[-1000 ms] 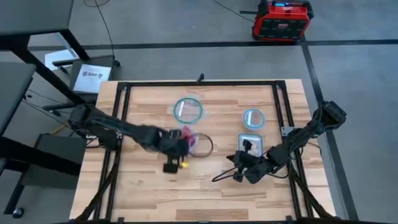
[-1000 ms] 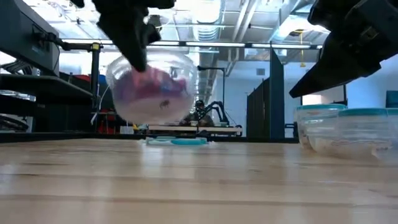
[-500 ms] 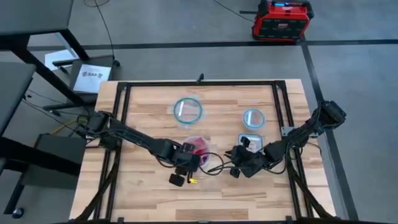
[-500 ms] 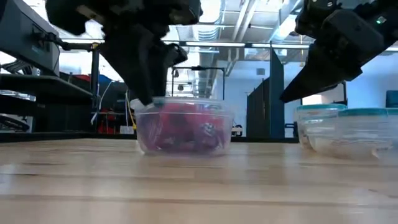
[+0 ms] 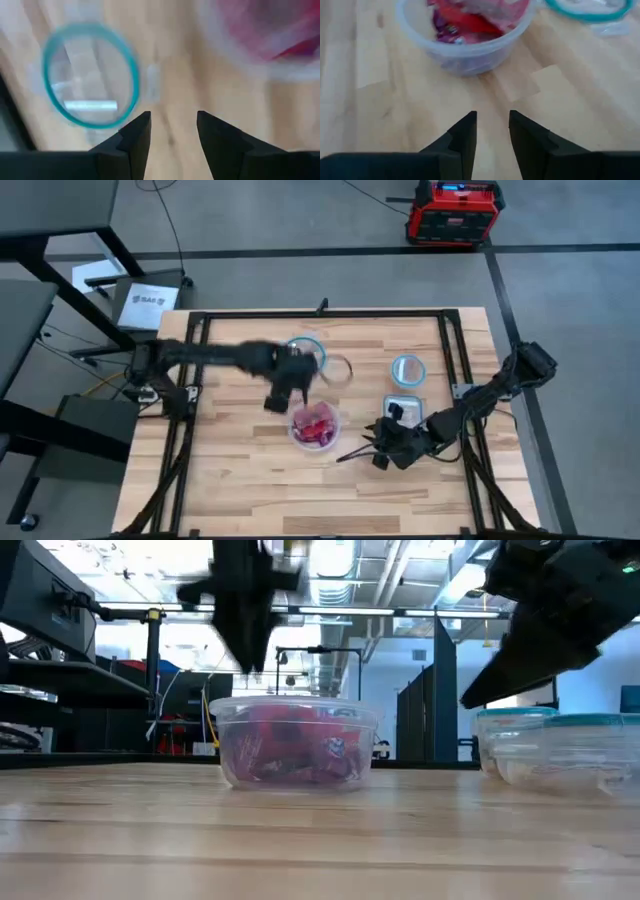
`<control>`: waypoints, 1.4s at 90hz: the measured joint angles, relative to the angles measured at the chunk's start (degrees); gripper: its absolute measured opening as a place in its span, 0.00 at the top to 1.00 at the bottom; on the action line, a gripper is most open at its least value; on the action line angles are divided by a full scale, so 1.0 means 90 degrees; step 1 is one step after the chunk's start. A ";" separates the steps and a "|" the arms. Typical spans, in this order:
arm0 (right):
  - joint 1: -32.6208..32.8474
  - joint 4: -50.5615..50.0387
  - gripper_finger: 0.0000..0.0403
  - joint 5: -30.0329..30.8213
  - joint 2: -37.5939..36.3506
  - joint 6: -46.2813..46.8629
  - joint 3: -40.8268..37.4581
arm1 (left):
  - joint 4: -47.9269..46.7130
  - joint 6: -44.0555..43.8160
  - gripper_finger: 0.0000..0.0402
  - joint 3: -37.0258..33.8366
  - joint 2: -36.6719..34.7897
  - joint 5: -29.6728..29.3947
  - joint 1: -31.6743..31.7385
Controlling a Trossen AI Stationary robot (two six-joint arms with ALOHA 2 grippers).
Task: Sort candy
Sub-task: Close the big circular transparent bin
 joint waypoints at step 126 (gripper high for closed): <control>-0.0197 0.0020 0.75 0.0031 0.0005 0.0557 0.0000 | 0.3301 0.2692 0.64 -0.2721 0.0056 0.0977 0.1624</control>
